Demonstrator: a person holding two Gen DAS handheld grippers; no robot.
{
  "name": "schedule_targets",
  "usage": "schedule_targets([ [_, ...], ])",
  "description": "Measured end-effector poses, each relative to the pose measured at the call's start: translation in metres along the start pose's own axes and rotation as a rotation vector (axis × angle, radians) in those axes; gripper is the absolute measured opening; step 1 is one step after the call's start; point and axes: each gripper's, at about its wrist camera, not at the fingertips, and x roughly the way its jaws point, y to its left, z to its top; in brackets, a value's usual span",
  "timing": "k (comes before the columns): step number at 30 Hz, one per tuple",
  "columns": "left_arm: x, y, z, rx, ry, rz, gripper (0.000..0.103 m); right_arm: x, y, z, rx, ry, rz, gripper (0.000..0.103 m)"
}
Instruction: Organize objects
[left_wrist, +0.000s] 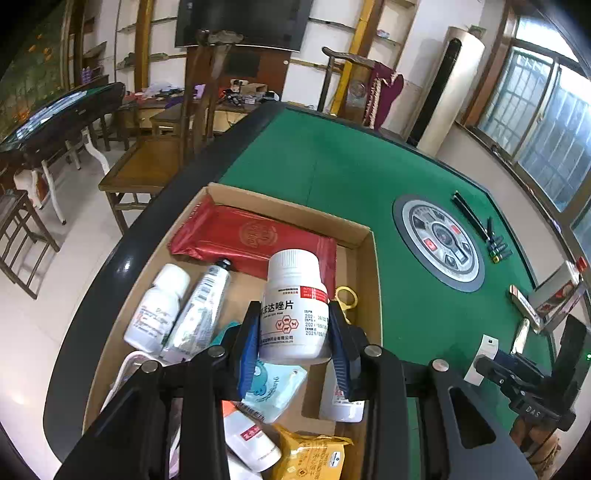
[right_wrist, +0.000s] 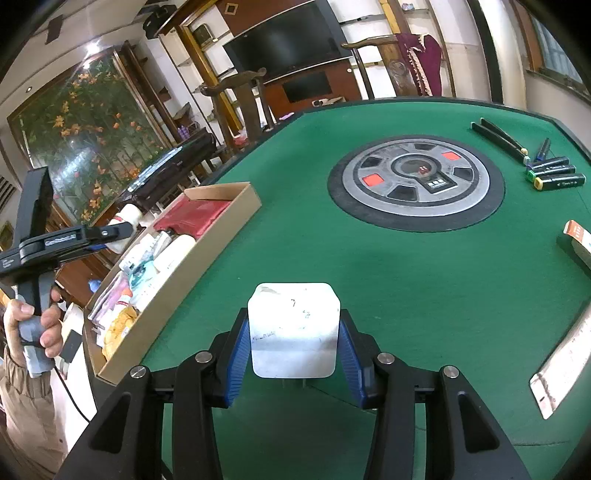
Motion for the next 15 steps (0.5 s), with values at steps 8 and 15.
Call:
schedule_targets([
  [8, 0.001, 0.001, 0.002, 0.021, 0.008, 0.000, 0.034, 0.003, 0.021, 0.005, -0.018, 0.010, 0.016, 0.049],
  [15, 0.004, 0.015, 0.002, 0.007, 0.033, 0.013, 0.034, 0.006, 0.040, 0.013, -0.055, -0.001, 0.018, 0.049],
])
